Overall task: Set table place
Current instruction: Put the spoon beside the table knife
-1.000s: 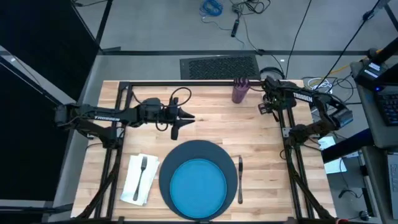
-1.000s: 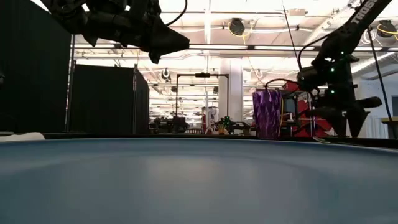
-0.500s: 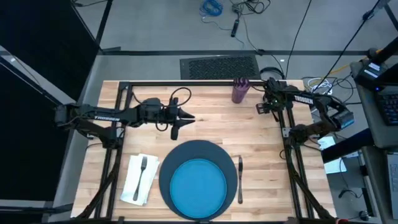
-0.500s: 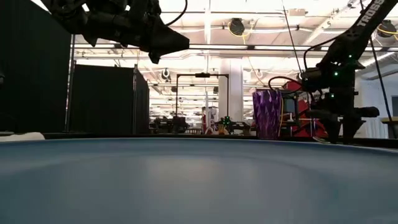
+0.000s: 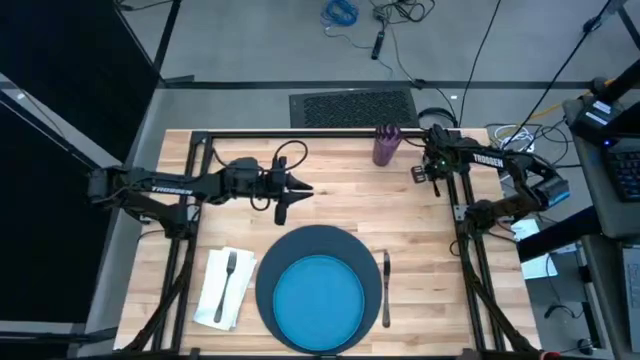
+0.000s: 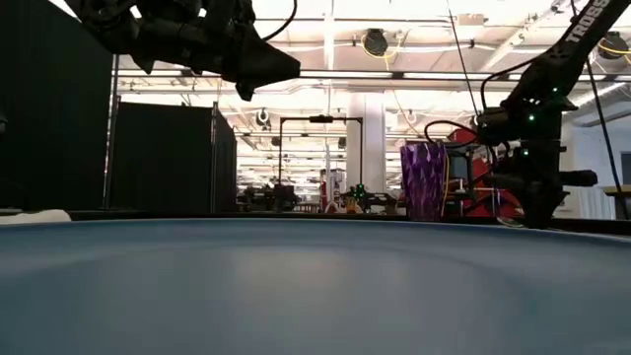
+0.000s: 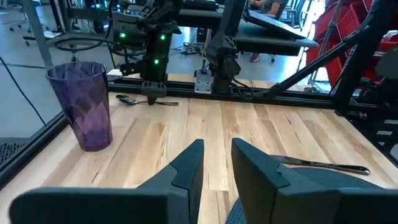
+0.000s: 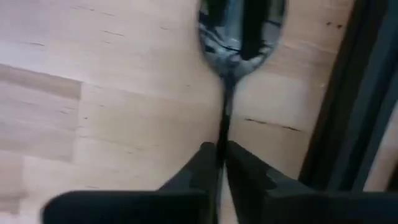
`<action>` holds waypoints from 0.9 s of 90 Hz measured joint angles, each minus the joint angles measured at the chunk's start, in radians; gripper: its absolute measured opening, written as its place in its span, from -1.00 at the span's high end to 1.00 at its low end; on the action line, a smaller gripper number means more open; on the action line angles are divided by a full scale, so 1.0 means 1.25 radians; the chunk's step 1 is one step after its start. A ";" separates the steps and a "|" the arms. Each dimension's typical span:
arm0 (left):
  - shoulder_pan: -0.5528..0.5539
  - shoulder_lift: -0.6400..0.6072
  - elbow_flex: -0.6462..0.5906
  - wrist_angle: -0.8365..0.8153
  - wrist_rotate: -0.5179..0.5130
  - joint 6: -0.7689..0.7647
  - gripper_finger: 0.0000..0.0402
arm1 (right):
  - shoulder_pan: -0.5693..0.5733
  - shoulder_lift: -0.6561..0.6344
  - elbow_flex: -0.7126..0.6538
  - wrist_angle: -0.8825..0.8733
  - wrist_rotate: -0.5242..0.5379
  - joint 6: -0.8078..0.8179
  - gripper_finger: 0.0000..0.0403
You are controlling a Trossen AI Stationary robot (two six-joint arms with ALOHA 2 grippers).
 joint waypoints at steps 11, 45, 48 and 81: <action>0.000 0.000 0.000 0.000 0.000 0.000 0.66 | 0.000 0.000 0.000 -0.001 0.000 0.000 0.98; 0.000 0.000 0.000 0.000 0.000 0.002 0.66 | 0.024 -0.093 0.047 -0.092 -0.014 0.036 1.00; 0.000 0.000 0.000 0.000 0.000 0.002 0.66 | 0.030 -0.101 0.055 -0.113 -0.017 0.039 1.00; 0.001 0.000 0.000 0.000 0.000 0.005 0.66 | 0.238 -0.183 0.095 -0.257 -0.021 0.177 1.00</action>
